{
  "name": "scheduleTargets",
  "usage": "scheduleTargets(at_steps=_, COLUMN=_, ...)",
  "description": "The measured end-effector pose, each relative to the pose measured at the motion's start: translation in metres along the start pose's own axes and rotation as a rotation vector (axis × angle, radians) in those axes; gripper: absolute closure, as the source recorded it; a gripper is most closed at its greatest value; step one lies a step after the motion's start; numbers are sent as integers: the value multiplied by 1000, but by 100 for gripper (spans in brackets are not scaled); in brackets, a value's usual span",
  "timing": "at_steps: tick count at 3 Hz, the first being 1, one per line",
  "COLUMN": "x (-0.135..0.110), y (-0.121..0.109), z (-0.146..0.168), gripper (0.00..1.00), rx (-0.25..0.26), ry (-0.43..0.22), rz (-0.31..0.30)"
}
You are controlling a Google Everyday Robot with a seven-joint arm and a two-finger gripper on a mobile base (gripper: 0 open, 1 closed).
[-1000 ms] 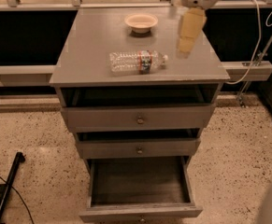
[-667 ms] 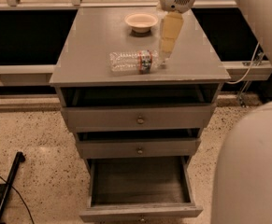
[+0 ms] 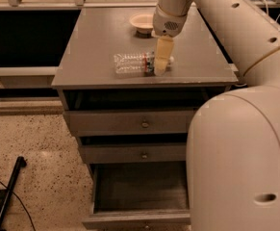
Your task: Place water bottle into bottom drawer
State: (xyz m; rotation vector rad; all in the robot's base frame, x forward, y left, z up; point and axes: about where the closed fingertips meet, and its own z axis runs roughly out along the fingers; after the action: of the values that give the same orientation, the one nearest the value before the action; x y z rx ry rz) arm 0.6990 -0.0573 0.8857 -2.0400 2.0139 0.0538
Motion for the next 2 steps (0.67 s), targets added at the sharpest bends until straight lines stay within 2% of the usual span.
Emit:
scheduleTargets(at_steps=1, x=-5, y=-6, z=31, gripper=26, rx=-50, ry=-20, rz=-11)
scheduleTargets(at_steps=2, x=-11, y=-8, z=43, gripper=50, rx=-70, ry=-31, rz=-29)
